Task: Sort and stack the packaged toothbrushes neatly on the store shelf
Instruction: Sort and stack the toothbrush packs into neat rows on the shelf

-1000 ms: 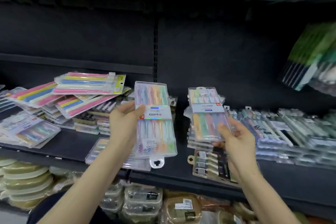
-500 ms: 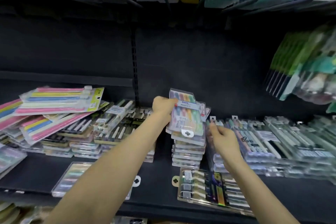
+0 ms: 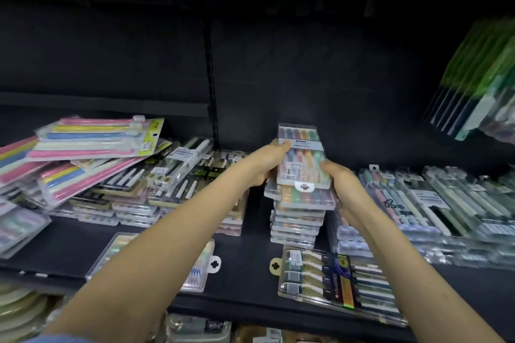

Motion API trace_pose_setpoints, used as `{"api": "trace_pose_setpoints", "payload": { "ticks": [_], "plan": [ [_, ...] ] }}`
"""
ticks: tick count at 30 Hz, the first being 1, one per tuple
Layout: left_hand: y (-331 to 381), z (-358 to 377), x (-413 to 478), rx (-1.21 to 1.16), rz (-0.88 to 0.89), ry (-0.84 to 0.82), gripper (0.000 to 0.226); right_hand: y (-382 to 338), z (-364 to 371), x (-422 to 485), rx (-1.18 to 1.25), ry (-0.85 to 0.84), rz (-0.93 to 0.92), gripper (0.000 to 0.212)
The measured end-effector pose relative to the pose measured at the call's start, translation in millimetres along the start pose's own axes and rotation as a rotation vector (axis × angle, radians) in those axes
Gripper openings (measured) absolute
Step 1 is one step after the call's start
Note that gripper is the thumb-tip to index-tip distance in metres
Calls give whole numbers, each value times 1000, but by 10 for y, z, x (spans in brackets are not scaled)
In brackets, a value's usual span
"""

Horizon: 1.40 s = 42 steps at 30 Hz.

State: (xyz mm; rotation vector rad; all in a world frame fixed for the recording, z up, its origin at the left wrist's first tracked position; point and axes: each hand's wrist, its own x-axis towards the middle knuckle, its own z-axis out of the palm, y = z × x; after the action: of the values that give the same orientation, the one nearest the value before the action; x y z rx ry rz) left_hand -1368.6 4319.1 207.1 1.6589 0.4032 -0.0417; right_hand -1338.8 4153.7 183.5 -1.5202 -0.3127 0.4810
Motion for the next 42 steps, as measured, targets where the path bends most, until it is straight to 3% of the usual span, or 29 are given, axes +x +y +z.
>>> {"api": "trace_pose_setpoints", "payload": {
  "ticks": [2, 4, 6, 8, 11, 13, 15, 18, 23, 26, 30, 34, 38, 42],
  "plan": [
    [10, -22, -120, -46, 15, -31, 47, -35, 19, -72, -67, 18, 2, 37],
    [20, -110, -277, -78, 55, 40, 50, -90, 42, -195, -247, 153, -101, 46],
    [-28, -298, -494, -48, 129, 204, 49, -152, 109, -440, -454, 352, -325, 43],
    [-183, -541, -753, -5, 240, 378, 30, -210, 274, -752, -541, 458, -596, 37],
    [-582, -887, -1197, 189, 359, 668, 14, -117, 666, -1075, -549, 288, -764, 28],
    [-874, -1078, -1506, 400, 358, 822, 12, 51, 945, -1098, -598, 106, -649, 28],
    [-1135, -1216, -1724, 529, 278, 883, 13, 257, 1182, -969, -818, 15, -511, 40],
    [-1432, -1332, -1824, 596, 181, 893, 21, 451, 1428, -649, -1000, 72, -295, 55],
    [-1469, -1430, -1691, 586, 209, 938, 37, 605, 1634, -246, -850, 158, 33, 61],
    [-1293, -1538, -1452, 697, 260, 1016, 41, 625, 1591, -187, -750, 181, 40, 46],
    [-1080, -1591, -1155, 1113, 317, 1026, 57, 576, 1473, -291, -601, 158, 90, 44],
    [-1033, -1537, -1018, 1237, 239, 943, 68, 523, 1416, -520, -218, 91, 212, 25],
    [-1184, -1385, -1152, 1112, 459, 989, 53, 436, 1289, -784, -45, 36, 173, 12],
    [-1404, -1313, -1333, 1135, 798, 865, 39, 372, 908, -1100, -96, -45, 86, 8]
  ]
}}
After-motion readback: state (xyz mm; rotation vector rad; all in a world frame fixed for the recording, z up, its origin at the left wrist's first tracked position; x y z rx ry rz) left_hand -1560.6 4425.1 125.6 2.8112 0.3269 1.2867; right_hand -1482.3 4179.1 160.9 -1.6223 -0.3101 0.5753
